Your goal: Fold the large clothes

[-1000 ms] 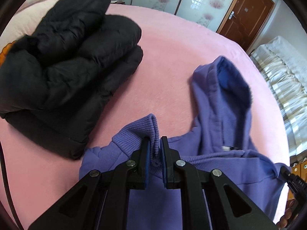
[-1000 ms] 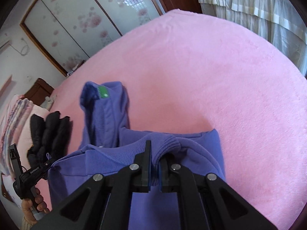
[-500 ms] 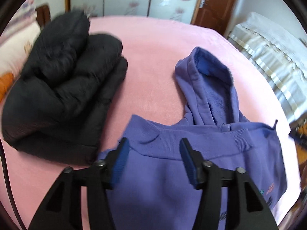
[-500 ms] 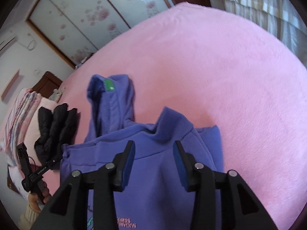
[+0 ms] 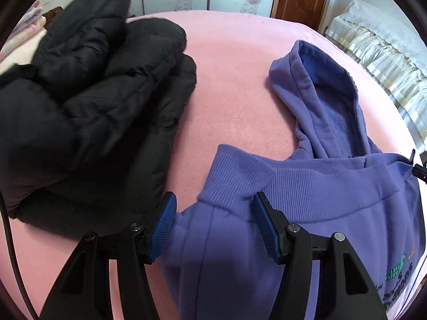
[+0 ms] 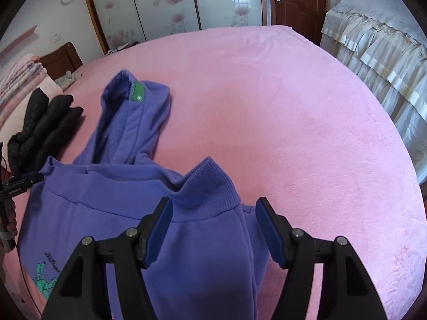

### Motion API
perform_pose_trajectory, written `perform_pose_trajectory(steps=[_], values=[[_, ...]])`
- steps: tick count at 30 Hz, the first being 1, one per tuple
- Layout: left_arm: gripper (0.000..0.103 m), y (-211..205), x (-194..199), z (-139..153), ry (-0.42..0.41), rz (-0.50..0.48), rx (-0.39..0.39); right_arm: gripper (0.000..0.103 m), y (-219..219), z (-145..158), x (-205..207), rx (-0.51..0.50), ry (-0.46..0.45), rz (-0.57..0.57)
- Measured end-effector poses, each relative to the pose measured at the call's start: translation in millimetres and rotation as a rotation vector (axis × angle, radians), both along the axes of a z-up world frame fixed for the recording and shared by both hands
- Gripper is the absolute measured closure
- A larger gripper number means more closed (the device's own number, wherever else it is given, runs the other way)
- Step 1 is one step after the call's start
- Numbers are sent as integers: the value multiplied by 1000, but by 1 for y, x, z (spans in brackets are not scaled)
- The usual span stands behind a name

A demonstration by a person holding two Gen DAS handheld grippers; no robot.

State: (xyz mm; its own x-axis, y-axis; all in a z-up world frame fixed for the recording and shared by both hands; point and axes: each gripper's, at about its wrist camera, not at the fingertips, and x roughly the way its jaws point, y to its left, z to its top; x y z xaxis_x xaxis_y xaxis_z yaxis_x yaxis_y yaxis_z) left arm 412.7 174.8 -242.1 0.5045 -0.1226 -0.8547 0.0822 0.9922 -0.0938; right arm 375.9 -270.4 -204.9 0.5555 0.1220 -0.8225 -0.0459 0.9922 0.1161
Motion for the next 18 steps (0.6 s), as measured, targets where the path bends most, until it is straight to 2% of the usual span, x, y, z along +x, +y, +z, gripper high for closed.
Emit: perform_pose_trajectory(steps=[5,7,8,9,10,11,12,13,14,15,18], values=[[45,-10,12,-6,-9,-38,-49,38,-9,-25,18,89,57,1],[45,-19,13,-6,-28,-67,-31,38,-9,-29,23,109,59,10],[47,-24,13,-5,-47,-73,2,38,-6,-30,25,113,56,17],[62,-28,13,-5,-58,-82,19,40,-4,-31,26,123,48,33],[90,-32,13,-4,-69,-90,41,47,-1,-31,26,118,38,41],[94,-37,15,-7,-64,-76,113,51,3,-32,27,107,38,48],[95,-40,15,-8,-66,-71,143,65,6,-32,27,83,34,49],[95,-43,14,-7,-75,-69,170,85,9,-33,27,47,35,45],[96,-51,10,-5,-107,-65,245,90,11,-33,26,31,31,49],[97,-57,6,-2,-138,-55,298,90,13,-30,23,19,6,48],[97,-59,-2,14,-216,16,361,91,15,-16,14,-18,-73,31]])
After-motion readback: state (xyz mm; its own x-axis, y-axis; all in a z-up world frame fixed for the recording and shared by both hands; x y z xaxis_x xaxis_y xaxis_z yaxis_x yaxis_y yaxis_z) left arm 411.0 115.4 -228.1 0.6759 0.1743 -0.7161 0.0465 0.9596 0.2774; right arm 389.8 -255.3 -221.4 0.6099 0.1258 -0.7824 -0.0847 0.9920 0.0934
